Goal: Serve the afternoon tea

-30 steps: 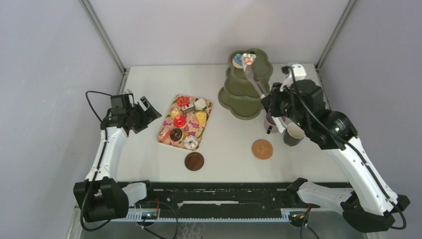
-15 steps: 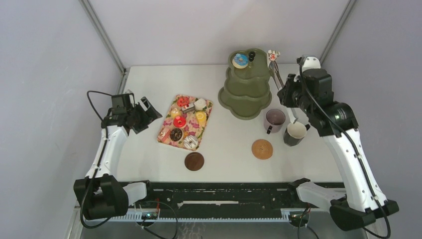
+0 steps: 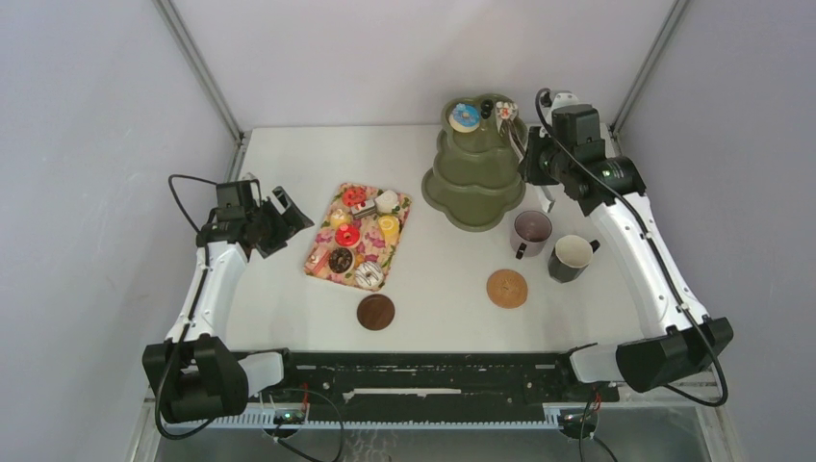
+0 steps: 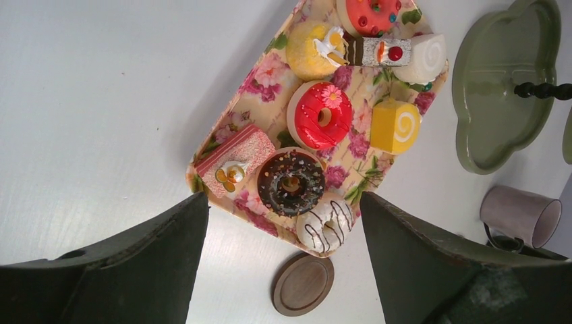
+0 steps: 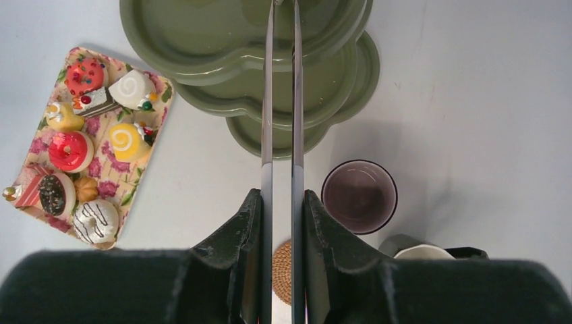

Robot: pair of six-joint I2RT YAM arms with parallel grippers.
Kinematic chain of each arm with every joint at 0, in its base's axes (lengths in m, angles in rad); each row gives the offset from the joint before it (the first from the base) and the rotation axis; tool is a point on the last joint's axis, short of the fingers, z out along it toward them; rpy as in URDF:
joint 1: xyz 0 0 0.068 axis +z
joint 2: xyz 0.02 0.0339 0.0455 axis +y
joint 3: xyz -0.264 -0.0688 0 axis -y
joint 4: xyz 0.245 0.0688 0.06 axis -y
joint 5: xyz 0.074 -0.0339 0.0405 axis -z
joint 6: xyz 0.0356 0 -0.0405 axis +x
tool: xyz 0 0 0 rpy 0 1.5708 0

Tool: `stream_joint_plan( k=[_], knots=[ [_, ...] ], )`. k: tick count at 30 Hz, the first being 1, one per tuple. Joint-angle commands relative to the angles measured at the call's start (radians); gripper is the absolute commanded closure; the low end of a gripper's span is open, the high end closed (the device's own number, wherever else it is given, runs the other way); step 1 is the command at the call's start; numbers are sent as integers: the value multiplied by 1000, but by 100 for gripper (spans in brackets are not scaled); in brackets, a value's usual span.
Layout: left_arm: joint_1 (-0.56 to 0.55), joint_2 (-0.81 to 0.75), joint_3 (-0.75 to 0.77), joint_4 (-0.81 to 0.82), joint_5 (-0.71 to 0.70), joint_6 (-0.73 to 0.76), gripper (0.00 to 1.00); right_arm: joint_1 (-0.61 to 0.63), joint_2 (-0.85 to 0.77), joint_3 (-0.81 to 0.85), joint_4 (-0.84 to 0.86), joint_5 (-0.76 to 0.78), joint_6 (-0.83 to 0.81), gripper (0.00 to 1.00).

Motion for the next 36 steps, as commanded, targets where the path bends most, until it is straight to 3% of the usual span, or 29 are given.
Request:
stream_joint_plan(
  k=[1, 8, 16, 21, 30, 36],
  knots=[
    [6, -3, 62, 30, 12, 8, 13, -9, 11, 70, 96, -19, -18, 100],
    [5, -1, 62, 30, 9, 10, 13, -14, 46, 84, 100, -34, -12, 100],
    [5, -8, 55, 30, 11, 11, 13, -24, 59, 83, 102, -37, 6, 64],
    [5, -13, 51, 29, 11, 12, 13, -24, 20, 69, 103, -33, 17, 56],
    [5, -28, 51, 23, 10, 12, 13, -24, -66, 56, 81, -29, 36, 56],
    [5, -36, 58, 15, 6, 13, 13, -8, -222, 18, 45, -69, 45, 60]
  ],
)
